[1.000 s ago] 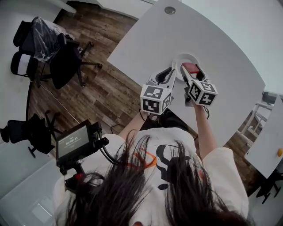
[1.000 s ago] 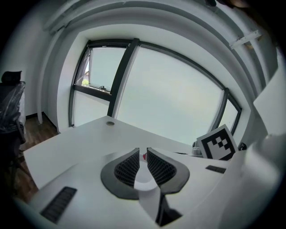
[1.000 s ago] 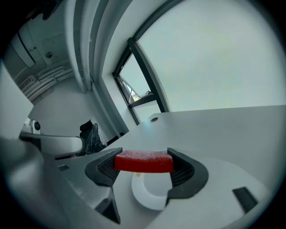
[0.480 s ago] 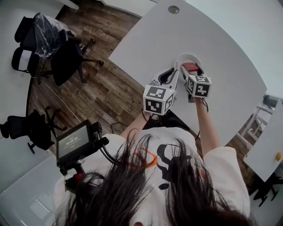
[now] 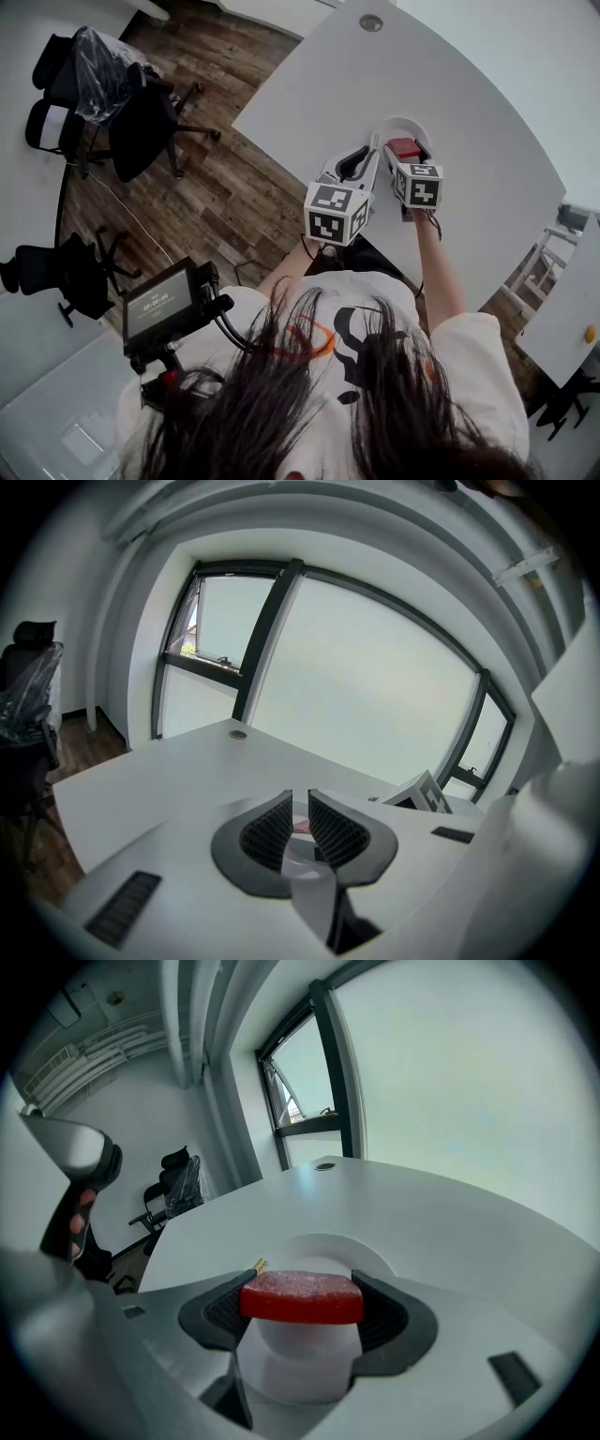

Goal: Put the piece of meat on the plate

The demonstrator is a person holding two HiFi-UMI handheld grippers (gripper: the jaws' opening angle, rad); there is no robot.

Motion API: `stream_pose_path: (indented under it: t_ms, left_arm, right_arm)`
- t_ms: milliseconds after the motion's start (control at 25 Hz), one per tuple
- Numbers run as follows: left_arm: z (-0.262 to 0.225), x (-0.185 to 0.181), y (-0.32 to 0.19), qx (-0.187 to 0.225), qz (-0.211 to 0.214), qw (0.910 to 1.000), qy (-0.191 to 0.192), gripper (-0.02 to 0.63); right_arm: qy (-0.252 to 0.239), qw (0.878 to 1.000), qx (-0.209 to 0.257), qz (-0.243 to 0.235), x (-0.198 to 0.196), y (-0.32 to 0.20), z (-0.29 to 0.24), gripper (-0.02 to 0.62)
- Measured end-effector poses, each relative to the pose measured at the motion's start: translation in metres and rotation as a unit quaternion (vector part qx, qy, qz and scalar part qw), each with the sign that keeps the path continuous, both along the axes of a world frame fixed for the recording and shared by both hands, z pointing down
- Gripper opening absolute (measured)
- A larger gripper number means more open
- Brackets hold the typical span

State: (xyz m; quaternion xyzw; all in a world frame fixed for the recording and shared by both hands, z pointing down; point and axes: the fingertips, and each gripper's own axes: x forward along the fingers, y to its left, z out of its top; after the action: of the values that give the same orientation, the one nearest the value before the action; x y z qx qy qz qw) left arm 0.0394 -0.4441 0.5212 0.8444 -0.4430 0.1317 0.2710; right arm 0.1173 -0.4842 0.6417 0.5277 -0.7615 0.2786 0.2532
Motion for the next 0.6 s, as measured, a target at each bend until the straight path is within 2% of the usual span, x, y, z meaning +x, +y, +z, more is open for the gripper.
stream_pose_path:
  t_ms: [120, 320, 600]
  left_arm:
    - [0.0, 0.0, -0.001, 0.001, -0.002, 1.0, 0.001, 0.058]
    - [0.0, -0.002, -0.003, -0.002, -0.008, 1.0, 0.004, 0.058]
    - [0.0, -0.002, -0.004, -0.002, -0.008, 1.0, 0.004, 0.058]
  right_arm:
    - [0.022, 1.0, -0.009, -0.016, 0.0, 0.004, 0.004, 0.325]
    - [0.031, 0.999, -0.033, -0.012, 0.004, 0.011, 0.017, 0.325]
    - [0.083, 0.994, -0.044, -0.048, 0.002, 0.01, 0.021, 0.325]
